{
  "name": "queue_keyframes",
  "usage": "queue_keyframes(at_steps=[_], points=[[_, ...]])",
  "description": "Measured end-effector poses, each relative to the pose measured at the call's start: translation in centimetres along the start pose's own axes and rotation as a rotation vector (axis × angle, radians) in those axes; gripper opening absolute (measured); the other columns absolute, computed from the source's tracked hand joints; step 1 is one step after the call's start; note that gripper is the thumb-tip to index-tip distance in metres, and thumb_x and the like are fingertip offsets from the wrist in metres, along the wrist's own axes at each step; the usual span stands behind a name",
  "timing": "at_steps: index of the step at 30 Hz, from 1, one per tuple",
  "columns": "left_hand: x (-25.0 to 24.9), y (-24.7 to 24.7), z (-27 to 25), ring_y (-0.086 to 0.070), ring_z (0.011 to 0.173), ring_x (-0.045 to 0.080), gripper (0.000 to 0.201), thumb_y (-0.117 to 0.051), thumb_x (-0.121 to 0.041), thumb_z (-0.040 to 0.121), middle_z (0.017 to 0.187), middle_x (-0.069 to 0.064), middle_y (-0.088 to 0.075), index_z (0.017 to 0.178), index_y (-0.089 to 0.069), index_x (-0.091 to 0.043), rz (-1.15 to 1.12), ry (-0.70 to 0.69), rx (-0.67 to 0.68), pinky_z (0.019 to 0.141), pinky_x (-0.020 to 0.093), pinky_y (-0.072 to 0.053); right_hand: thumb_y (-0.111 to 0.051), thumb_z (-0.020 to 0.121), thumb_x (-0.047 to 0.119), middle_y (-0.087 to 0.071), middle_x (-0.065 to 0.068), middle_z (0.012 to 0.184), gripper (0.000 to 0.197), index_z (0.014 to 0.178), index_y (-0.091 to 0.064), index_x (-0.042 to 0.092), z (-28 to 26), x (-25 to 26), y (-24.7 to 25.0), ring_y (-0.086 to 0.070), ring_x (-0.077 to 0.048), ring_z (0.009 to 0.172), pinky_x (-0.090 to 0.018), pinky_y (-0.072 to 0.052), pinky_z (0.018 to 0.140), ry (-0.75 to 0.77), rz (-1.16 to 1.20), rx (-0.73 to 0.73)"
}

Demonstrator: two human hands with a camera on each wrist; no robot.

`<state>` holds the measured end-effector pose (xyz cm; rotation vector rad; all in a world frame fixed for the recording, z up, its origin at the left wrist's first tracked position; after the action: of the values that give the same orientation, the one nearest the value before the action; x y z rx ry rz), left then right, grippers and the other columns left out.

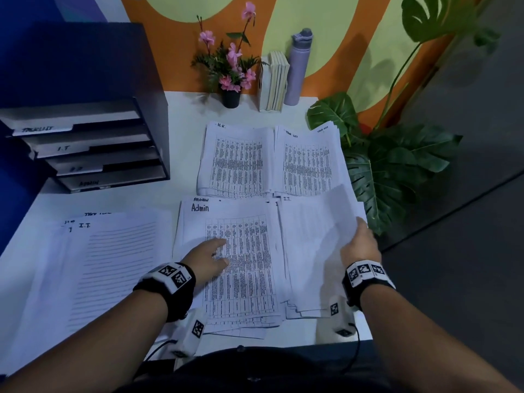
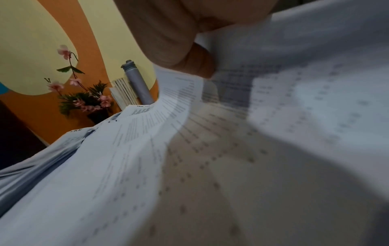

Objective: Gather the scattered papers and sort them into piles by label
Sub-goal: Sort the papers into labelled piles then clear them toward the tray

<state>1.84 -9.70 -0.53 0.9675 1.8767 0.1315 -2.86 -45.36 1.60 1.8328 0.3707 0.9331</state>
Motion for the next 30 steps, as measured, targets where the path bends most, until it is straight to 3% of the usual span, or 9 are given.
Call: queue_keyframes(at_steps=[3, 5, 8, 11, 16, 19, 25, 28, 30], points=[[0.0, 0.9, -0.7, -0.024, 0.145, 0.02, 0.06, -0.058, -0.022, 0.095, 0.159, -0.008, -0.015, 0.148, -0.031, -0.028, -0.071, -0.073, -0.096, 0.117, 0.044, -0.025, -0.058, 0.083, 0.011, -0.019, -0.008, 0.157, 0.085, 0.153, -0.011, 0.022, -0.1, 1.0, -0.5, -0.025, -0.034, 0.138, -0.049, -0.026, 0.11, -0.021, -0.203, -0.104], [0.1, 2.2, -1.0, -0.005, 0.149, 0.019, 0.064, -0.055, -0.027, 0.096, 0.161, -0.007, -0.008, 0.151, -0.024, -0.027, 0.083, -0.102, -0.185, 0.12, 0.045, -0.016, -0.057, 0.087, 0.017, -0.01, -0.003, 0.16, 0.077, 0.153, -0.017, 0.025, -0.8, 3.0, -1.7, -0.014, -0.029, 0.144, -0.047, -0.018, 0.114, 0.039, -0.234, -0.11], [1.3, 4.9, -1.6, 0.006, 0.149, 0.024, 0.069, -0.051, -0.037, 0.096, 0.162, -0.001, 0.001, 0.154, -0.014, -0.024, 0.307, -0.011, -0.314, 0.119, 0.046, -0.006, -0.051, 0.089, 0.012, -0.031, -0.008, 0.152, 0.055, 0.142, -0.043, 0.022, -2.1, 7.3, -5.0, -0.031, -0.031, 0.136, -0.045, -0.029, 0.11, 0.255, -0.152, 0.028], [4.9, 7.1, -2.9, 0.012, 0.148, 0.026, 0.073, -0.044, -0.046, 0.097, 0.161, 0.0, 0.012, 0.154, -0.004, -0.025, 0.391, 0.197, -0.349, 0.118, 0.051, -0.004, -0.052, 0.091, 0.009, -0.051, -0.012, 0.13, 0.038, 0.128, -0.059, 0.014, -5.1, 12.3, -8.6, -0.053, -0.03, 0.117, -0.034, -0.042, 0.101, 0.478, -0.029, 0.268], [13.0, 10.5, -6.6, 0.013, 0.147, 0.028, 0.075, -0.04, -0.052, 0.096, 0.16, 0.003, 0.018, 0.154, 0.001, -0.026, 0.358, 0.515, -0.386, 0.117, 0.055, -0.007, -0.057, 0.094, 0.021, -0.067, -0.005, 0.115, 0.024, 0.114, -0.067, 0.015, -11.2, 18.5, -13.4, -0.062, -0.021, 0.103, -0.021, -0.045, 0.086, 0.577, 0.092, 0.6], [17.5, 11.7, -8.7, 0.011, 0.147, 0.03, 0.091, -0.051, -0.058, 0.088, 0.159, 0.006, 0.019, 0.154, 0.002, -0.024, 0.333, 0.614, -0.376, 0.117, 0.055, -0.01, -0.058, 0.094, 0.027, -0.07, -0.007, 0.108, 0.023, 0.11, -0.069, 0.015, -14.1, 20.9, -15.5, -0.064, -0.023, 0.101, -0.029, -0.05, 0.092, 0.552, 0.122, 0.689], [20.4, 11.6, -10.9, 0.002, 0.147, 0.029, 0.125, -0.067, -0.076, 0.061, 0.159, 0.003, 0.017, 0.152, 0.006, -0.032, 0.365, 0.543, -0.326, 0.116, 0.052, -0.014, -0.062, 0.089, 0.041, -0.071, -0.008, 0.102, 0.034, 0.112, -0.063, 0.016, -17.7, 23.3, -19.4, -0.065, -0.026, 0.099, -0.035, -0.051, 0.093, 0.439, 0.082, 0.783], [20.6, 11.5, -11.1, -0.005, 0.145, 0.029, 0.126, -0.069, -0.076, 0.055, 0.159, -0.003, 0.008, 0.151, 0.001, -0.037, 0.361, 0.504, -0.337, 0.114, 0.052, -0.018, -0.064, 0.088, 0.037, -0.062, 0.002, 0.086, 0.026, 0.1, -0.056, 0.016, -19.1, 24.6, -20.2, -0.059, -0.021, 0.086, -0.026, -0.046, 0.077, 0.45, 0.076, 0.772], [20.6, 11.9, -11.1, -0.012, 0.144, 0.028, 0.118, -0.069, -0.072, 0.062, 0.159, -0.003, -0.001, 0.152, -0.002, -0.035, 0.32, 0.467, -0.368, 0.113, 0.05, -0.022, -0.065, 0.087, 0.031, -0.05, 0.004, 0.075, 0.026, 0.079, -0.044, 0.018, -19.9, 25.4, -20.5, -0.05, -0.017, 0.073, -0.027, -0.039, 0.062, 0.483, 0.018, 0.751]])
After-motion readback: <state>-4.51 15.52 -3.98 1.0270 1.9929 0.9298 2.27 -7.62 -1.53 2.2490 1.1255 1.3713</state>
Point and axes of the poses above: each hand's wrist, its own z-axis towards the middle knuckle, its own y-axis out of the back of the hand, x = y × z, the point moved 4 cm from there along z, towards the middle knuckle
